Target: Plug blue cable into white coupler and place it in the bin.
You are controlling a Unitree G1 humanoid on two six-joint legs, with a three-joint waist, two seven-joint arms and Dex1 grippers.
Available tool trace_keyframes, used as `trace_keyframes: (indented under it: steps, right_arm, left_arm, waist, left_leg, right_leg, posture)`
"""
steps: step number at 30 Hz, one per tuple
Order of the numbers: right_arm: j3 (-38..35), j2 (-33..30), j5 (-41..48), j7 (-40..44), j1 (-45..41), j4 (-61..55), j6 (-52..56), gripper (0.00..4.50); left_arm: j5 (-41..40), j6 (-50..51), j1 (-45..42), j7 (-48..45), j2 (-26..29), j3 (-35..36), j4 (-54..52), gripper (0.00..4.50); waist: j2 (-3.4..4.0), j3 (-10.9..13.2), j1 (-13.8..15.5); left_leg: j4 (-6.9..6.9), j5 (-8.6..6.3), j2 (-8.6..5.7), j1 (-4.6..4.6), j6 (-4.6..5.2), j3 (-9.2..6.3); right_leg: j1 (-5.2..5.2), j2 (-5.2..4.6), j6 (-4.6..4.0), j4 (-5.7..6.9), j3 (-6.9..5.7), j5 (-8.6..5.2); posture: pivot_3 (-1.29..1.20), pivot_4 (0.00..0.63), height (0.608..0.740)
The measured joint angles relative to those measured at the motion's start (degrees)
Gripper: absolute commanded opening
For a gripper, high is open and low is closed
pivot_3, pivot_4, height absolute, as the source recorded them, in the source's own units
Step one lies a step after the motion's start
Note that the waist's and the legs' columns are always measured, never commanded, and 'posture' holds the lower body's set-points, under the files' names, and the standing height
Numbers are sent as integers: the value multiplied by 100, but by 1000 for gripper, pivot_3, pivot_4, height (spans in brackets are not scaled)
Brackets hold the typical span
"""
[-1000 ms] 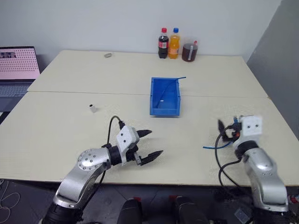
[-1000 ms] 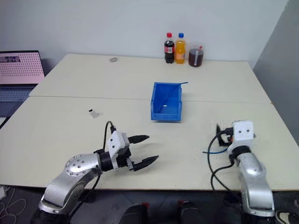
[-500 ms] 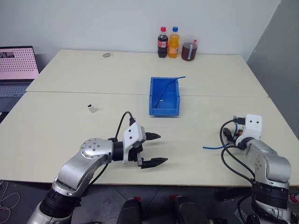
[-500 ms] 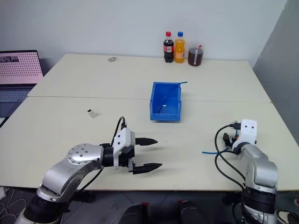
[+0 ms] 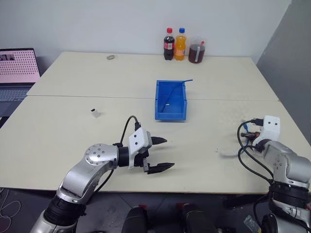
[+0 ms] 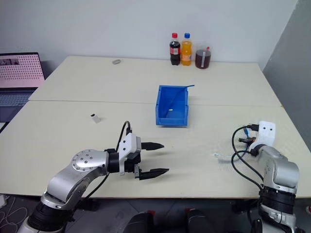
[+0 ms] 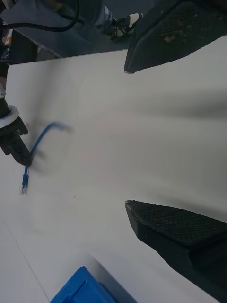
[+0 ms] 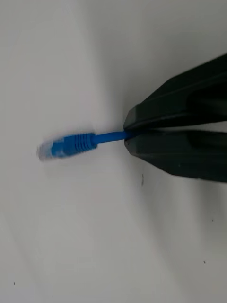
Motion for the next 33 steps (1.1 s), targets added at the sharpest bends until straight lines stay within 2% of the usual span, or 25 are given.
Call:
trace_keyframes:
  steps: [3,6,7,12,15,17,20,24,28,32,33]
  right_arm:
    - [419,-671,199,711,-3,-37,72,43]
    - [1369,-2034,437,2214,231,-682,-190,43]
    - [1590,-2308,486,2566,267,-890,-351,43]
    - [3279,-3111,-86,4121,123,-1590,-2277,43]
    - [4264,-2789,-763,4514,-468,-1267,-3279,43]
    - [4791,-2358,-1171,4578,-911,-858,-3819,43]
    - [5282,-1628,-1679,4585,-1490,-85,-4379,43]
    - [5694,-1002,-2096,4613,-1955,749,-4981,43]
    - [5862,-790,-2303,4789,-2061,1294,-5363,835]
    - [5831,-786,-2392,4930,-2060,1374,-5520,1851]
    - [5811,-799,-2377,4978,-2043,1326,-5505,1982]
  left_arm:
    - [-137,38,223,-87,89,45,-45,4500]
    - [-243,15,1156,-627,879,203,-20,4500]
    - [-220,-9,1352,-749,1071,256,84,4500]
    - [-159,-411,1295,-961,1266,717,962,4500]
    - [-142,-421,880,-961,1291,958,1461,4500]
    - [-166,-376,635,-981,1294,1069,1590,4500]
    - [-188,-323,569,-1034,1317,1161,1665,4500]
    - [-184,-316,565,-1122,1318,1155,1768,4500]
    - [-121,-324,506,-1106,1280,1135,1866,4500]
    - [-28,-342,292,-1004,1061,1104,1995,4500]
    - [24,-355,209,-983,993,1056,2053,4500]
  waist:
    - [6,3,-17]
    - [11,7,-87]
    - [12,8,-96]
    - [5,11,-86]
    - [-8,21,-86]
    - [-12,24,-94]
    - [-18,26,-124]
    - [-18,27,-107]
    - [-20,28,26]
    - [-19,28,77]
    - [-19,28,79]
  left_leg:
    - [-1,-1,1,1,1,8]
    - [-15,-2,4,3,2,-1]
    - [-25,-1,5,7,3,-2]
    - [-28,-1,3,12,2,-24]
    - [-12,-1,4,10,2,-17]
    - [0,-1,3,1,1,-8]
    - [-1,-1,3,-2,1,2]
    - [-4,-1,4,-4,0,-8]
    - [-2,-2,2,-5,-1,-6]
    - [1,-2,2,-5,-1,-6]
    - [2,-2,3,-5,-1,-7]
  right_leg:
    - [-2,0,0,-1,7,-1]
    - [-6,1,-16,-1,-1,-18]
    - [-7,1,-20,-1,-4,-20]
    - [-2,-1,-44,-1,-25,-34]
    - [-3,-2,-42,0,-18,-33]
    - [-4,-4,-11,0,-15,-15]
    - [-7,-7,-7,0,-10,-12]
    - [-8,-6,-40,3,-22,-7]
    - [-7,-7,-46,3,-23,-6]
    - [-5,-8,-44,4,-23,-5]
    - [-5,-6,-44,5,-23,-5]
  posture:
    - [0,150,740]
    - [0,150,740]
    - [0,150,740]
    - [0,150,740]
    - [0,150,740]
    - [0,150,740]
    - [0,150,740]
    - [0,150,740]
    - [0,150,740]
    - [0,150,740]
    - [0,150,740]
